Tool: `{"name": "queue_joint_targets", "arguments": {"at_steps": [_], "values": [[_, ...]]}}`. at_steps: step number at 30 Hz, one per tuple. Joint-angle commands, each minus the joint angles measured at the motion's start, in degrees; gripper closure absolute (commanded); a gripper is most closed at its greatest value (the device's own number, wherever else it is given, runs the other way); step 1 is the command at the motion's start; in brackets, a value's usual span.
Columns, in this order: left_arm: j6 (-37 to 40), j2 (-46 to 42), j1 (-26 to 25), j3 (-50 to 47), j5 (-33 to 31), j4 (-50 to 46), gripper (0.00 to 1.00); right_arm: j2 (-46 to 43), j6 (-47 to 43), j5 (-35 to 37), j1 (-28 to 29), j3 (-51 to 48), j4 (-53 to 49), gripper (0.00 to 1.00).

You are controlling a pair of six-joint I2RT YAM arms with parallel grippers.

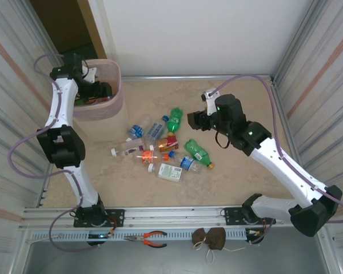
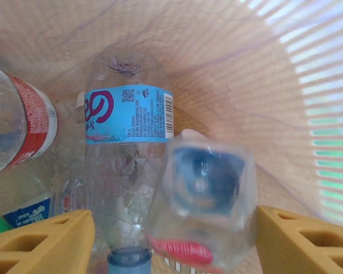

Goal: Put the plastic bottles in the bin

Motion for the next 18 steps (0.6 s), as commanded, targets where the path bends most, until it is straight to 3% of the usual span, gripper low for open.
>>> {"name": "queue_joint_targets", "arguments": {"at_steps": [1,8,18], "values": [[-0.2,-5.4,0.1,-0.3,1.3,0.8,0.27,1.9,6.1,-2.5,-2.5,1.7,-6.2,0.32],[-1.2,-9.9,0.1,-1.7,4.4,1.9,0.26,8.6,5.2,-4.6,-4.7,2.9,-15.2,0.37],[-3.6,-15.7,0.1,-6.3,9.4,4.9,0.26,22.9,-5.7,-5.5,-3.1,7.8,-24.9,0.26]]}}
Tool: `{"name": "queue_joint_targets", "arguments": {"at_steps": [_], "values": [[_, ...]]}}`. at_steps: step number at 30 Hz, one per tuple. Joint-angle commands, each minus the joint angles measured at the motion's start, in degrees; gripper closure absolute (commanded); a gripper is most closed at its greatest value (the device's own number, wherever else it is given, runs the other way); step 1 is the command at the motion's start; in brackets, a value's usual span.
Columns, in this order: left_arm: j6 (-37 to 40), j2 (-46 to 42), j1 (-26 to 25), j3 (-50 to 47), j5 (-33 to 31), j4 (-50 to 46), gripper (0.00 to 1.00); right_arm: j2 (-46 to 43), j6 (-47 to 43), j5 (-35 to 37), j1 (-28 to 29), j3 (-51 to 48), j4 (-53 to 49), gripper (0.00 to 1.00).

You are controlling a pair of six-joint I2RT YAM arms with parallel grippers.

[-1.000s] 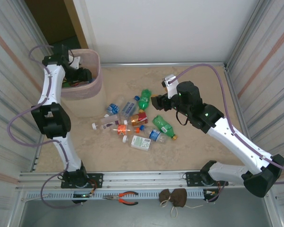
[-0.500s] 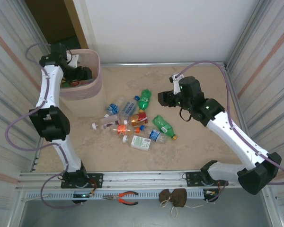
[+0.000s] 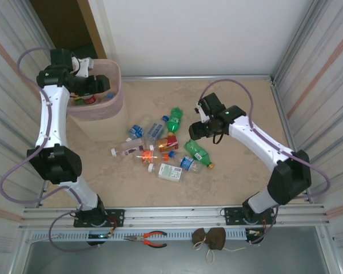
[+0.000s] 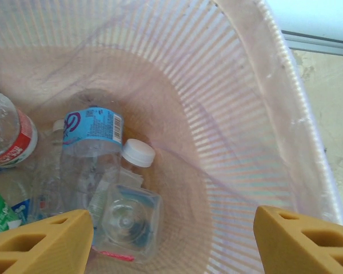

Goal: Put the plastic bottles in the bin

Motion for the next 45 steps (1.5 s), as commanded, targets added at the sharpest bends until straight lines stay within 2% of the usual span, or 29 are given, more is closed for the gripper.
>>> {"name": "queue_joint_targets", "arguments": {"at_steps": [1,13,22,36,45], "values": [[-1.4,-3.2,0.1,-1.9,3.8,1.7,0.26,3.9,-5.6,-1.0,1.0,2.6,-4.8,0.24],[-5.4,-10.8,0.1,-8.4,9.9,5.9,0.25,21.5,-11.0,0.0,2.9,11.1,-8.0,0.23],[-6.5,-13.2,0.1,-9.8,11.1,6.8,0.25,28.4,-12.7,-1.7,2.5,13.4,-8.4,0.26],[-7.6,-14.8,-0.6,-11.4,11.5,8.5,0.25,27.5,-11.2,-2.7,0.1,12.6,-7.8,0.44],[-8.8,-17.1,-2.9,-13.2,12.9,13.7,0.26,18.5,-7.1,-1.5,-2.5,9.1,-3.8,0.44]]}}
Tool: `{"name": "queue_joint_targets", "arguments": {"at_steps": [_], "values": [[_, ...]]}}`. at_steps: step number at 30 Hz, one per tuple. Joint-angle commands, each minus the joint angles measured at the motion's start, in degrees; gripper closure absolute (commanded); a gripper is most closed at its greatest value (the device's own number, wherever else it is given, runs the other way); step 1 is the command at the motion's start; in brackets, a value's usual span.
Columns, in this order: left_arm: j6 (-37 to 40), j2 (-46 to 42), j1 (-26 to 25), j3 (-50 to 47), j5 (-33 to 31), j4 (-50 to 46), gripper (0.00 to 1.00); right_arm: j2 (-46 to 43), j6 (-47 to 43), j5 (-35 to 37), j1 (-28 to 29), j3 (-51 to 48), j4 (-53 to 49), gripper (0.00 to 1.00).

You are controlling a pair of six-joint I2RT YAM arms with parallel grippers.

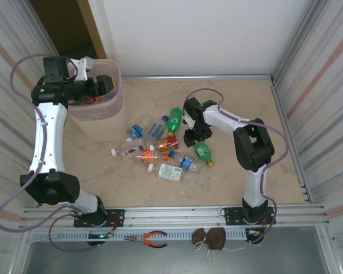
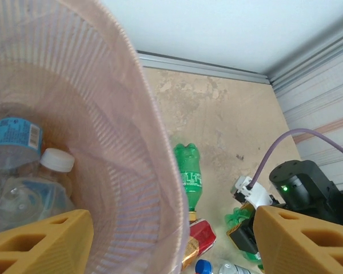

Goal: Put the plastic bottles in the bin

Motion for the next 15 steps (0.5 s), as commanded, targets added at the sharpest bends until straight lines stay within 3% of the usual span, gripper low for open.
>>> {"name": "queue_joint_targets", "arguments": {"at_steps": [1,15], "values": [[-1.4,-3.7,-1.5,-2.0,2.5,4.9,0.26,-7.0,3.2,0.0,-1.4,-1.5,1.8,0.44],[-4.0,-8.8,-14.1,-13.0,6.6,24.2,0.25,-26.4,9.4,-8.0,-2.1,-2.7,10.5,0.44]]}}
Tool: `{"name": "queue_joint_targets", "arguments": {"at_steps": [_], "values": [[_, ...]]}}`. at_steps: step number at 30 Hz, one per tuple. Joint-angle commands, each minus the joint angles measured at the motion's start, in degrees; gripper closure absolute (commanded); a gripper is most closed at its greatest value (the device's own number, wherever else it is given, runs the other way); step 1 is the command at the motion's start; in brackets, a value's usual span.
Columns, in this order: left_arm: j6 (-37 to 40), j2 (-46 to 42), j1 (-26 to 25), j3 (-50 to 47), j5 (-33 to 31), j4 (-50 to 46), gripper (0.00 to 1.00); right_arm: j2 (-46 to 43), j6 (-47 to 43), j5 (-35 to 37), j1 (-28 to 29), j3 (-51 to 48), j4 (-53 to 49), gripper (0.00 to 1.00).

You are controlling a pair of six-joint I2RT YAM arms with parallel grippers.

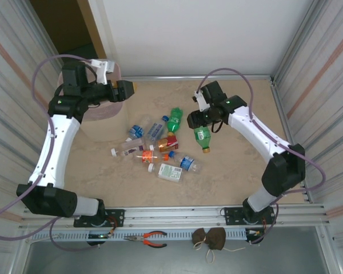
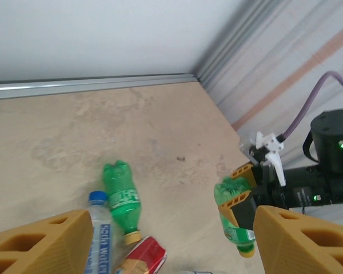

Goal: Put the plastic bottles in the bin

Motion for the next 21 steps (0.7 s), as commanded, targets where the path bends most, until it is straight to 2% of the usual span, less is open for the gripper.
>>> {"name": "queue_joint_targets", "arguments": {"at_steps": [1,10,17,21], "values": [[-0.8,-2.0,-2.9,-2.4,2.8,8.0,0.25,-5.7,3.5,-4.7,0.1,-1.2,4.6,0.44],[-0.3,-3.3,-12.2,-10.4,7.6,22.5,0.21,-16.6,8.3,-12.5,0.1,-5.9,18.3,0.43],[2.9,-1.9,-21.0,-11.9,6.7,24.4,0.16,-20.5,12.4,-16.0,0.4,-6.8,26.1,0.43],[3.3,-0.3,-23.5,-11.5,5.6,23.8,0.14,-21.2,12.8,-16.5,0.9,-5.6,27.1,0.43]]}}
